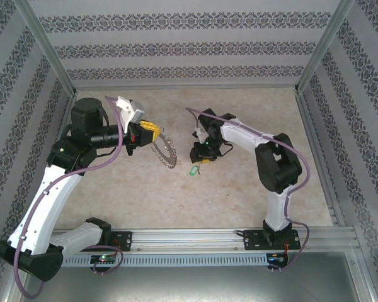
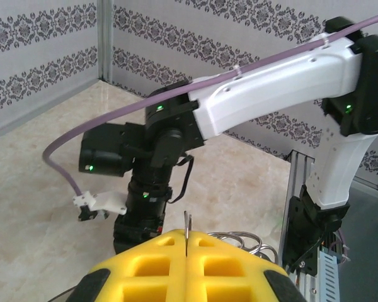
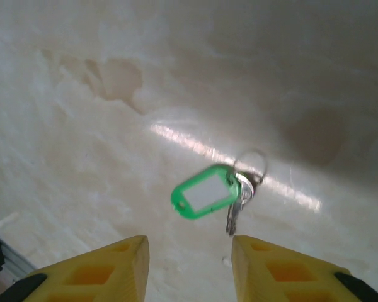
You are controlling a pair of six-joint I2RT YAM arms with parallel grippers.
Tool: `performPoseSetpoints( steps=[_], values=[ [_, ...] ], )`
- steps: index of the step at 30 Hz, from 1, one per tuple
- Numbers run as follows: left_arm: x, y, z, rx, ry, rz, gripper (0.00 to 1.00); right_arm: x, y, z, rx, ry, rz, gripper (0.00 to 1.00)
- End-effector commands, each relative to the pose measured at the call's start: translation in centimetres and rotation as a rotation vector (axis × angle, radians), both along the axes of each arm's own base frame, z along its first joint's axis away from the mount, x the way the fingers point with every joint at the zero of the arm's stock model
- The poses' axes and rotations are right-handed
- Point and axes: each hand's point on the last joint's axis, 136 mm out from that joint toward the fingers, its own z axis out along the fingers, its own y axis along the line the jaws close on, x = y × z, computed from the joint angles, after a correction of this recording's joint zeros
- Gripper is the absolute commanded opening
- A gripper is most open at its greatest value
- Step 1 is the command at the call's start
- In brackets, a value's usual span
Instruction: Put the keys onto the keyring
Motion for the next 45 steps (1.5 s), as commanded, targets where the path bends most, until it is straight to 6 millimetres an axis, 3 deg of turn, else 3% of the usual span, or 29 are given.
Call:
performPoseSetpoints(
  steps=[1, 13, 20, 32, 45],
  values=[
    [0.0, 0.2, 2.0, -0.047, -0.069, 0.002, 0.0, 0.8, -0.4, -0.6, -0.033, 0.002, 0.038, 0.4],
    [0.5, 0.0, 2.0, -0.065, -0.067, -0.002, 0.0, 1.4, -1.1, -3.5, -0.107, 0.037, 0.08, 0.41],
    [1.2, -0.1, 2.3, -0.108, -0.056, -0.003, 0.0, 2.2, -0.4, -4.0, -0.098, 0.036, 0.09, 0.45],
    [1.8, -0.1, 1.9, -0.098, -0.042, 0.0, 0.0, -0.5, -0.1, -4.6, -0.057, 0.098, 0.111, 0.4],
    [2.2, -0.2, 1.6, -0.091, -0.033, 0.001, 0.0, -1.9, 0.1, -4.2, -0.029, 0.13, 0.14, 0.34]
  ],
)
